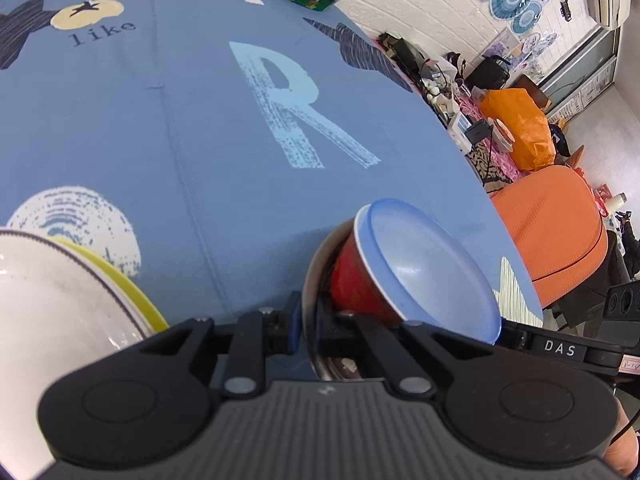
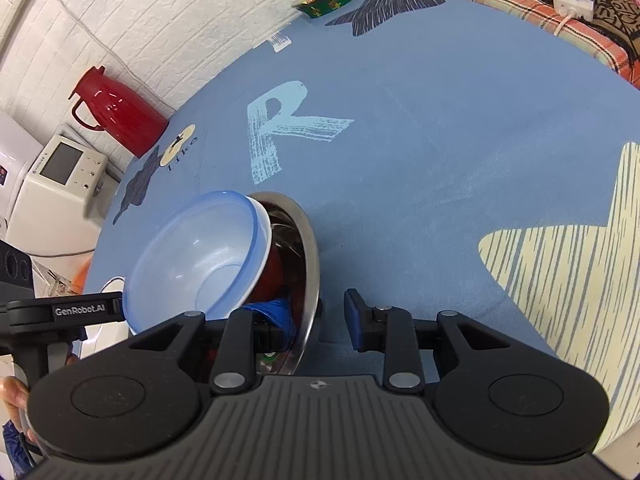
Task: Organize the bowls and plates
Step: 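Lift the nested bowl stack off the table with both tools, then carry the nested bowls with both tools and lower them onto the plate stack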
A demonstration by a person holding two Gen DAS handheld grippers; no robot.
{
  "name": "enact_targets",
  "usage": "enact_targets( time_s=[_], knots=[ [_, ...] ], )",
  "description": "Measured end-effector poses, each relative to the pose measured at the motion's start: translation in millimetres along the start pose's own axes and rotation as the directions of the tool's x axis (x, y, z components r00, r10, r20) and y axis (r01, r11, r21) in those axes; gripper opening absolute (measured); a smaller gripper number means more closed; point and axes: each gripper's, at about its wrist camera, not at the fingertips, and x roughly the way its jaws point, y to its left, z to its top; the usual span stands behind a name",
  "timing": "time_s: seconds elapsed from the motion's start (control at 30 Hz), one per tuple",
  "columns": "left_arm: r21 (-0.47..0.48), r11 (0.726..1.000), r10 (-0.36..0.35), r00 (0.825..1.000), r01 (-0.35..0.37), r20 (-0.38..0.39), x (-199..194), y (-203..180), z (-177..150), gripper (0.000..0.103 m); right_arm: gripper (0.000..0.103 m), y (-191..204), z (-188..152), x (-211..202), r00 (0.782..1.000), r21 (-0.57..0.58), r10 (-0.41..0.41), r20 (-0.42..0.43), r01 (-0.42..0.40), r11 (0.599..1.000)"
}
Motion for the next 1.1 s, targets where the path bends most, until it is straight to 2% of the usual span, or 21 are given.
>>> enact_targets(
  time_s=[0.1,0.3,0.4,0.47,0.5,0.6,0.7,0.73,0.83,0.93,1.03,1.1],
  knots=[
    [0.002,1.000,-0.007,1.000,0.007,0.006,-2,-1,-2,0.000,0.012,-4,-1,0,1.000,0.006,0.025,0.005,-0.025,1.000],
    [0.008,1.000,0.009,1.000,-0.009,0.021,-2,-1,-4,0.004,0.009,-6,-5,3,1.000,-0.029,0.006,-0.002,-0.006,1.000],
    [0.008,1.000,0.015,0.999,-0.016,0.033,-3,-1,-6,0.008,0.010,2,-5,3,0.999,-0.090,-0.034,-0.009,0.033,0.995],
    [0.008,1.000,0.027,0.999,-0.027,0.037,-3,1,-7,0.015,0.015,9,-4,4,0.998,-0.178,-0.068,-0.008,0.065,0.982],
    [0.010,1.000,0.027,0.999,-0.027,0.036,-3,1,-7,0.015,0.016,9,-4,4,0.997,-0.190,-0.075,-0.012,0.071,0.979],
    [0.001,1.000,0.021,0.999,-0.022,0.028,-3,1,-7,0.014,0.016,7,-3,5,0.998,-0.181,-0.069,-0.009,0.066,0.981],
    [-0.006,1.000,-0.007,1.000,0.007,0.020,-2,1,-5,0.001,0.012,3,-7,3,0.999,-0.188,-0.035,0.016,0.037,0.982],
    [-0.005,1.000,-0.007,1.000,0.007,0.017,-2,-2,-5,0.000,0.009,2,-7,3,1.000,-0.180,-0.020,0.015,0.022,0.983],
    [0.029,0.999,0.018,1.000,-0.018,0.021,-2,-10,-5,0.000,0.007,7,-8,3,1.000,-0.200,-0.023,0.009,0.025,0.980],
    [0.015,1.000,0.026,0.999,-0.027,0.021,-2,-7,-4,0.000,0.007,11,-8,3,0.999,-0.207,-0.035,0.006,0.035,0.978],
    [0.025,0.998,0.055,0.998,-0.056,0.041,-6,-4,-3,0.000,0.007,7,-6,1,1.000,-0.164,0.004,0.004,-0.003,0.987],
    [0.020,0.998,0.058,0.997,-0.058,0.043,-7,-1,-2,0.000,0.007,11,-7,2,1.000,-0.176,0.022,0.002,-0.022,0.984]
  ],
)
